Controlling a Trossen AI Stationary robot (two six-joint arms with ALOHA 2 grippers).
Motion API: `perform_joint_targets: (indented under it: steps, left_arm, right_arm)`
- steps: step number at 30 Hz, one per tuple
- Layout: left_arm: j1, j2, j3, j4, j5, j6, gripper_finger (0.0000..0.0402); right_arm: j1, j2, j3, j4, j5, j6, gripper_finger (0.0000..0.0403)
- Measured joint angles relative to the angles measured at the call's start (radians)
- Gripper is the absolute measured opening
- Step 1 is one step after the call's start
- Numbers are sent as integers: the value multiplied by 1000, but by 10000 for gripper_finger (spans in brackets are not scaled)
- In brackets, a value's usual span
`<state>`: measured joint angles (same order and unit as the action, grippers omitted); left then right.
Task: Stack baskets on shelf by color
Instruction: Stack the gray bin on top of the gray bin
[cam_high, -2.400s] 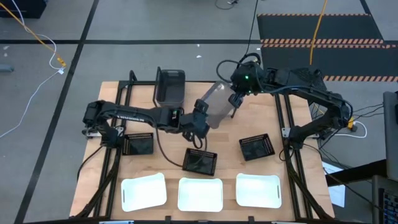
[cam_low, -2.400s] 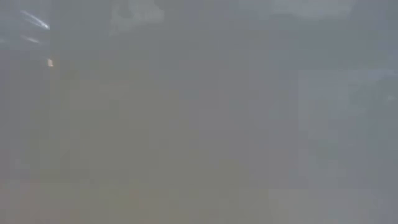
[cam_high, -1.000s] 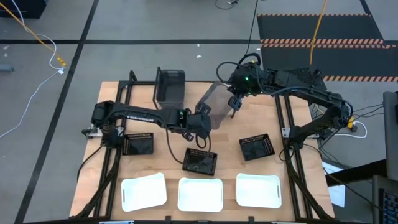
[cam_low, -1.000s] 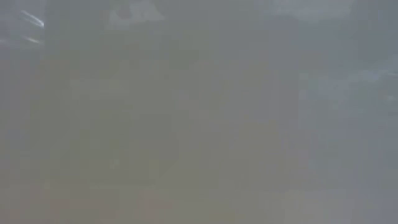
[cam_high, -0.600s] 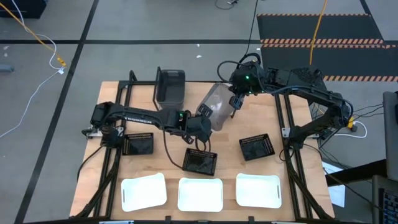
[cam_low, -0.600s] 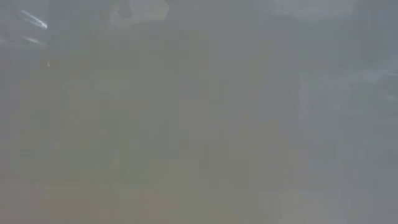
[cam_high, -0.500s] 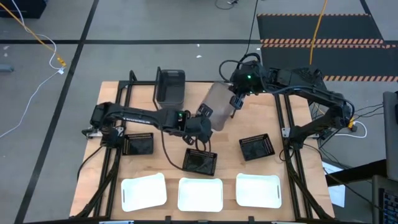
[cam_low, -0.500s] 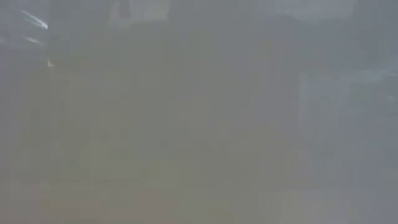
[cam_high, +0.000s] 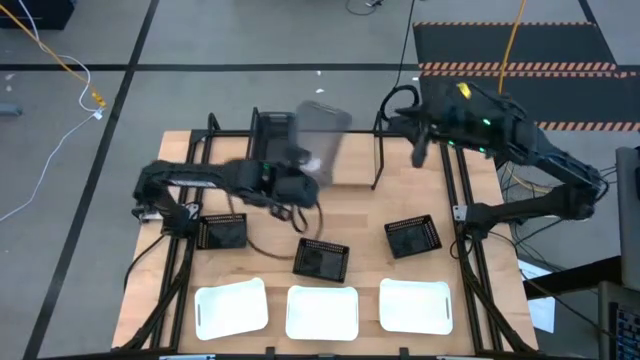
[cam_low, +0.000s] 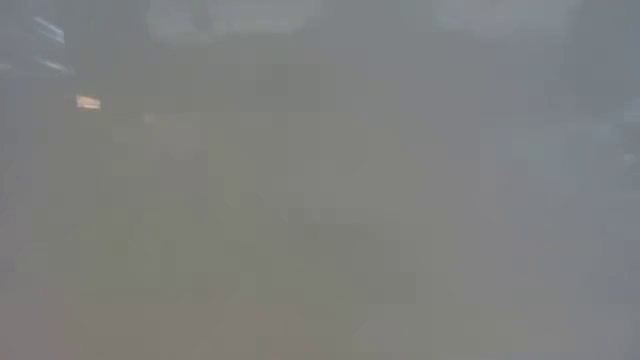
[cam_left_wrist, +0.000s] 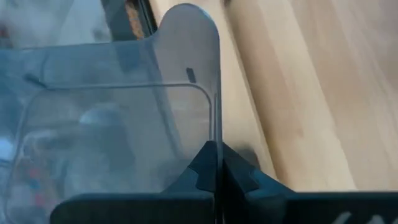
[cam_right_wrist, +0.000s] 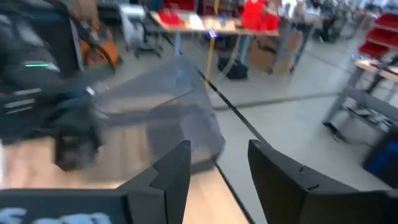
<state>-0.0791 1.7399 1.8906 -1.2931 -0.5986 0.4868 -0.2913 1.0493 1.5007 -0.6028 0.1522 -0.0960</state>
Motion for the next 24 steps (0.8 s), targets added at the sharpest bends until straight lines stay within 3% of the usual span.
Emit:
perform_joint_targets:
  steps: [5, 12, 18, 24]
  left_arm:
    - [118, -153, -88, -63, 122, -53, 0]
    - [334, -339, -292, 122, 302, -12, 0]
    - [446, -402, -538, 344, 470, 91, 0]
    - [520, -400, -683, 489, 535, 185, 0]
  right_arm:
    - [41, -109, -185, 129, -1, 45, 159]
    - [94, -196, -466, 320, -93, 135, 159]
    - [158, -266, -654, 488, -129, 117, 159]
    - [210, -332, -862, 756, -128, 67, 159]
